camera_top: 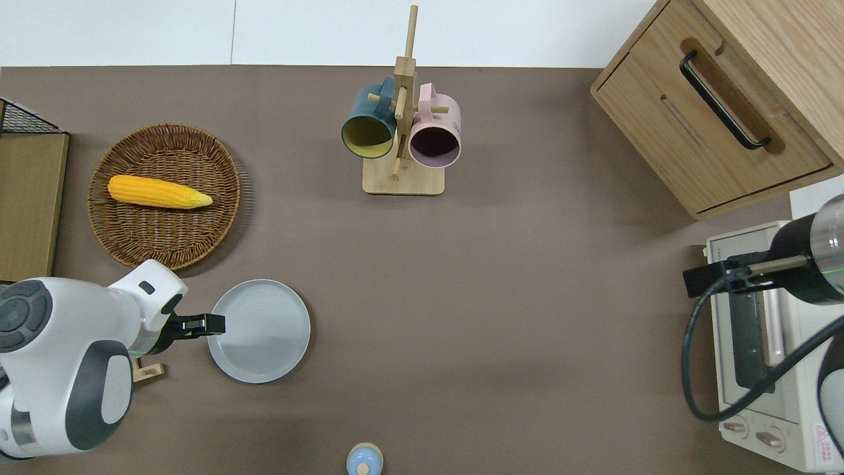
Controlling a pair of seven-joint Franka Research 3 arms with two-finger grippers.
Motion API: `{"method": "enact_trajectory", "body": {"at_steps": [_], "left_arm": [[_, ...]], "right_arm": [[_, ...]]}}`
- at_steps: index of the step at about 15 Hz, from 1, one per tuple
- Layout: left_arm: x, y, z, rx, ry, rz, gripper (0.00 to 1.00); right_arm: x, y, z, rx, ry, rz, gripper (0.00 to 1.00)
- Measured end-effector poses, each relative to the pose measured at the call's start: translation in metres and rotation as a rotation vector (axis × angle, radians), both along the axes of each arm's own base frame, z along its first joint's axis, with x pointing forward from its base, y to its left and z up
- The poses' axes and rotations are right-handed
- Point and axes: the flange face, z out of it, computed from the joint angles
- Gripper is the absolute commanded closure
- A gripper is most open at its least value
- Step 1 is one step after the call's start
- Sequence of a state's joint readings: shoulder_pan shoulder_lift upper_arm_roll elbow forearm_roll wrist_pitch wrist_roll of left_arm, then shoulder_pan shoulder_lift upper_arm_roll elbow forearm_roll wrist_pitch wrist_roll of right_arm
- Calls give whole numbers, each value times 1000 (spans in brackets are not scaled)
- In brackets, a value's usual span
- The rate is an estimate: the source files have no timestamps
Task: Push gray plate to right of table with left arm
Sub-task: 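Push the gray plate with the left gripper across the table toward the toaster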
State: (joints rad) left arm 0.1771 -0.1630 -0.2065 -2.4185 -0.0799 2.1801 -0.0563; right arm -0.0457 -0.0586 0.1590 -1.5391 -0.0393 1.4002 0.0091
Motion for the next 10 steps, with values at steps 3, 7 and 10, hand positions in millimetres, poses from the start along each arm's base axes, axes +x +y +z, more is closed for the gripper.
{"method": "enact_trajectory", "body": {"at_steps": [3, 7, 10], "left_arm": [[-15, 2, -48, -6, 14, 11, 320], [-14, 2, -69, -38, 32, 38, 881], [-13, 4, -71, -44, 29, 48, 1000]], "right_arm": [[0, 0, 0, 0, 0, 0, 5], [0, 0, 0, 0, 0, 0, 5], [0, 0, 0, 0, 0, 0, 5]]}}
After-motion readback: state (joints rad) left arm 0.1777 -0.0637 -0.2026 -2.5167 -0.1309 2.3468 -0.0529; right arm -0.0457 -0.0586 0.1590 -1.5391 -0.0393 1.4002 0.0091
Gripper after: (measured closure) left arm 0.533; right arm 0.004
